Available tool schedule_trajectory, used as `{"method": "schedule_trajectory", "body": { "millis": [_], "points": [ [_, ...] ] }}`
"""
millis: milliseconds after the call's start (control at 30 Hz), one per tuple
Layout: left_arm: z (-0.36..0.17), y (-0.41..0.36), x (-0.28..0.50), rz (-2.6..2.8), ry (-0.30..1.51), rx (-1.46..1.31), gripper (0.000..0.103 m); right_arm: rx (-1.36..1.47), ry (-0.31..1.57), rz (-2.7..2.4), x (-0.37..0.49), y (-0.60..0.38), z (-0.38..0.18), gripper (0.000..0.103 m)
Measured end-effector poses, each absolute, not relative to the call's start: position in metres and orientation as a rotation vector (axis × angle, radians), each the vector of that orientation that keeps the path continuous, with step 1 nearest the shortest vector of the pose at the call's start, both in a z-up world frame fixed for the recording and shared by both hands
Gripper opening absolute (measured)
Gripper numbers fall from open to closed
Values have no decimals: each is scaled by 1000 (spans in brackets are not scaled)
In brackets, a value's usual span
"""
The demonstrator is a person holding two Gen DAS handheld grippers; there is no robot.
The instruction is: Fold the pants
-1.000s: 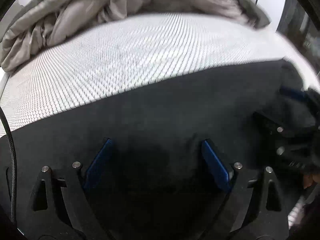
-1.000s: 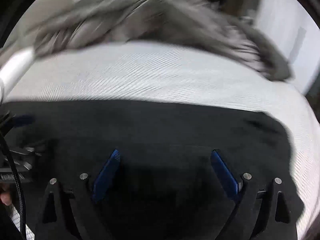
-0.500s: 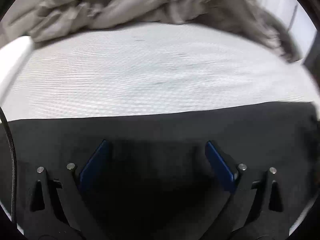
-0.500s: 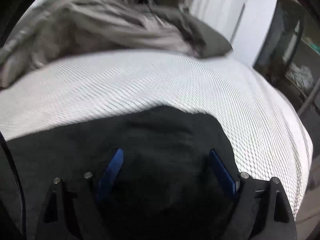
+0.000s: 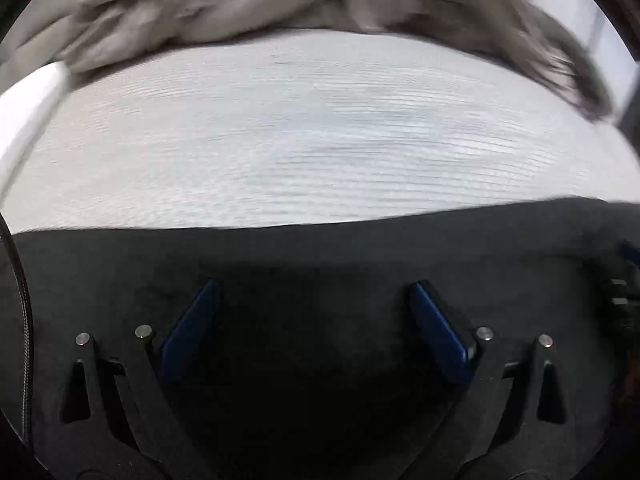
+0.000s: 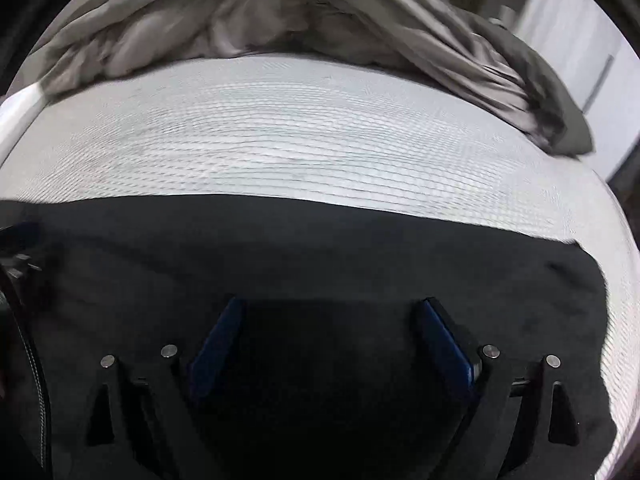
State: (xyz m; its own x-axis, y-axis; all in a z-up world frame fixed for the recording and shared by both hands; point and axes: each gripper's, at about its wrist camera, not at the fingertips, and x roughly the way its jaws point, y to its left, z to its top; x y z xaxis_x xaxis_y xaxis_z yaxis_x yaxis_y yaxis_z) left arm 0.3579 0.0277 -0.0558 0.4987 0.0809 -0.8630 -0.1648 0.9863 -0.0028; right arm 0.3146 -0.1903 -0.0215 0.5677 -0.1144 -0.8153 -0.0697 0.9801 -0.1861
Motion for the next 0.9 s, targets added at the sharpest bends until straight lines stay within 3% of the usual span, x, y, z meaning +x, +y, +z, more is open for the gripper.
{"method": "schedule_trajectory", "body": {
  "millis": [167, 233, 400, 567, 667, 800, 900],
  "points": [
    [-48, 100, 323, 273, 1017, -117, 96, -98, 1005, -11, 307, -216, -18, 93],
    [-40, 106, 310, 296, 1011, -115, 87, -80, 992, 12, 303, -210, -9, 93],
    [-20, 74, 268, 18, 970, -236, 88, -147, 933, 280, 274, -131, 17, 93],
    [-42, 36, 238, -42, 1032, -38, 88, -313, 1022, 391, 258, -83, -20, 92],
    [-34, 61, 212, -10, 1020, -44, 88, -402, 974, 265, 250, -110, -20, 93],
    [-29, 106, 180, 88, 1024, -48, 88, -309, 995, 79, 246, -186, -20, 93],
    [-17, 116, 158, 142, 1000, -35, 80, -153, 1019, 57, 237, -226, -11, 94]
  ]
}}
